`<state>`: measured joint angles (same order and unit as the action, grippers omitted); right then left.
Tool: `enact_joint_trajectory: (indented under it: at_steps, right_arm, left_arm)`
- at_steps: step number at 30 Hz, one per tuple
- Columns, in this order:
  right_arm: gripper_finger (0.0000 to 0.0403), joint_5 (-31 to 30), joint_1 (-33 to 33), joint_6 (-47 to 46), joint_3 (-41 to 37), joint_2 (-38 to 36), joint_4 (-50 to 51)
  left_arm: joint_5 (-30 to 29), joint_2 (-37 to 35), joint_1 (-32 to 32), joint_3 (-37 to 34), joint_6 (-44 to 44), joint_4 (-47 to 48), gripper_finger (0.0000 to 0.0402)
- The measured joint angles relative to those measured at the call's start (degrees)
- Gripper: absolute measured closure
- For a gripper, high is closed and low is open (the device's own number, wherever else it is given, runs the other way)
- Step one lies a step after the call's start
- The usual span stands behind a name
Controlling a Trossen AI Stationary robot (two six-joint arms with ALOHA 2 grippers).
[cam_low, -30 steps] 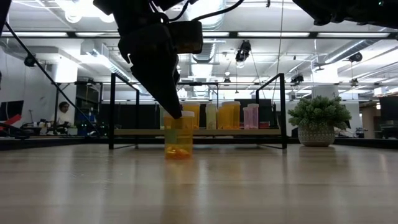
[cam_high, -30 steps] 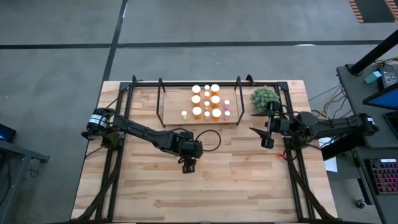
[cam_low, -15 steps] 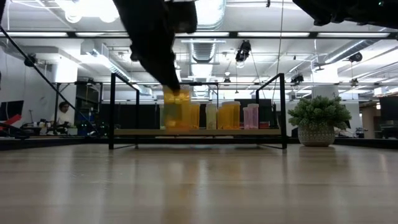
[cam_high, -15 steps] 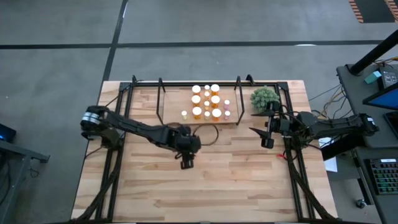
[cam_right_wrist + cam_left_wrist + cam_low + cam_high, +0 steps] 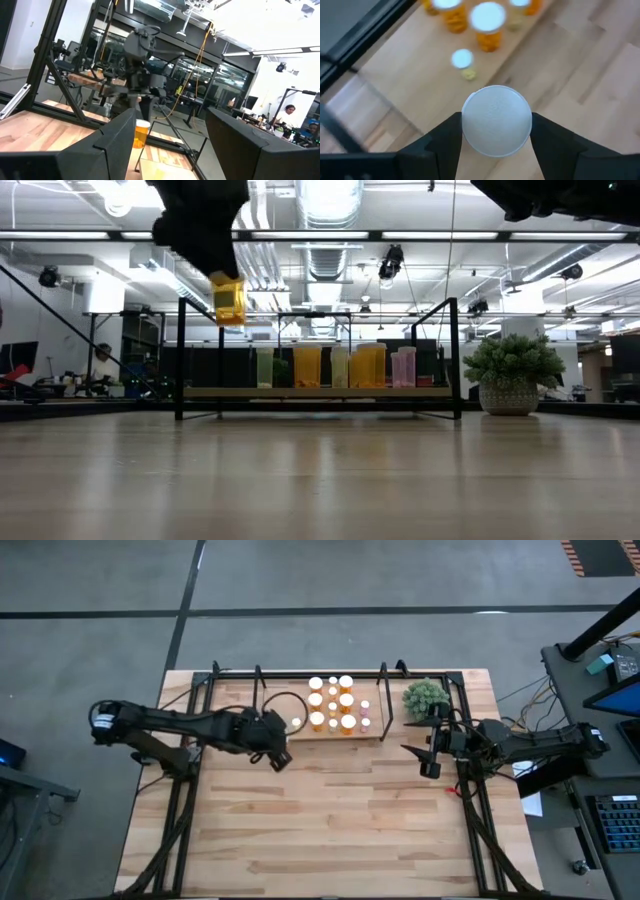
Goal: Pick and place medicine bottles onto shelf by color
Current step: Put the large orange pill bottle on the shelf
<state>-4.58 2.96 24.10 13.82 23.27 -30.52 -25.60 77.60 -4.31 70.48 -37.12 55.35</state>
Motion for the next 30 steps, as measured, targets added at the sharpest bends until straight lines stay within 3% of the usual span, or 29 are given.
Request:
enact_joint_trajectory:
  at_steps: [10,19,30]
  right_arm:
    - [0.0172,0.04,0.0,-0.45,0.0,0.0,-0.18]
    - [0.0172,0.02,0.0,-0.22,0.0,0.0,-0.2]
    - [0.0172,0.02,0.0,-0.07,0.0,0.0,-0.18]
  left_arm:
    - [-1.58,3.67,2.95,-4.77,-13.38,-1.19,0.021]
    - [-3.55,10.33,5.07,-3.85,-13.09,-1.35,0.021]
    - [-6.34,10.62,8.11,-3.87,-13.43,-1.29,0.021]
